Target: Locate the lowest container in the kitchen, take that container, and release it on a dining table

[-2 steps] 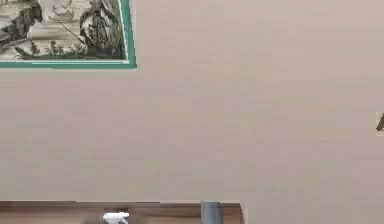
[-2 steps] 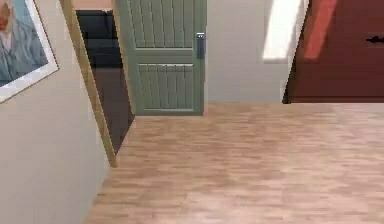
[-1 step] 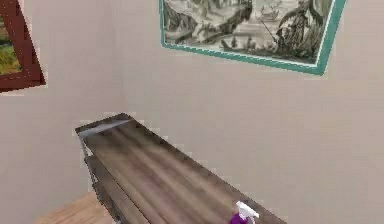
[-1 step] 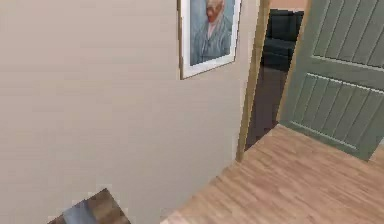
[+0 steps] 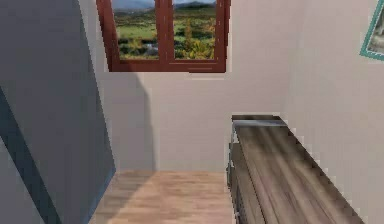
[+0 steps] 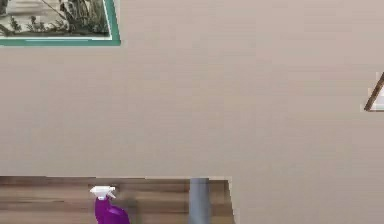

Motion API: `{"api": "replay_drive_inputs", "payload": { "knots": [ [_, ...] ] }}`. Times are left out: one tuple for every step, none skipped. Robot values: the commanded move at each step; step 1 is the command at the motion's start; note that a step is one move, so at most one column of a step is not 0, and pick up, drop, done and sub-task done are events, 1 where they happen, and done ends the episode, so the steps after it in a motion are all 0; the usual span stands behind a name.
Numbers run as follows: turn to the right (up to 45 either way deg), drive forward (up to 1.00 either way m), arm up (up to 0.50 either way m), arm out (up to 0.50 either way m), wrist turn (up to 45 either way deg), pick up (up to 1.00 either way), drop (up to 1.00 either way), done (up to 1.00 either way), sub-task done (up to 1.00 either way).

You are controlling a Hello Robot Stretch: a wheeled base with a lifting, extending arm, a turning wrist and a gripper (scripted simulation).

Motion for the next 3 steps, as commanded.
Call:
{"api": "replay_drive_inputs", "payload": {
  "knots": [
    [-21.0,0.00,0.00,0.00,0.0,0.00,0.00,0.00,0.00],
    [0.0,0.00,0.50,0.00,0.0,0.00,0.00,0.00,0.00],
    [0.0,0.00,0.28,0.00,0.0,0.00,0.00,0.00,0.00]
  ]
}}
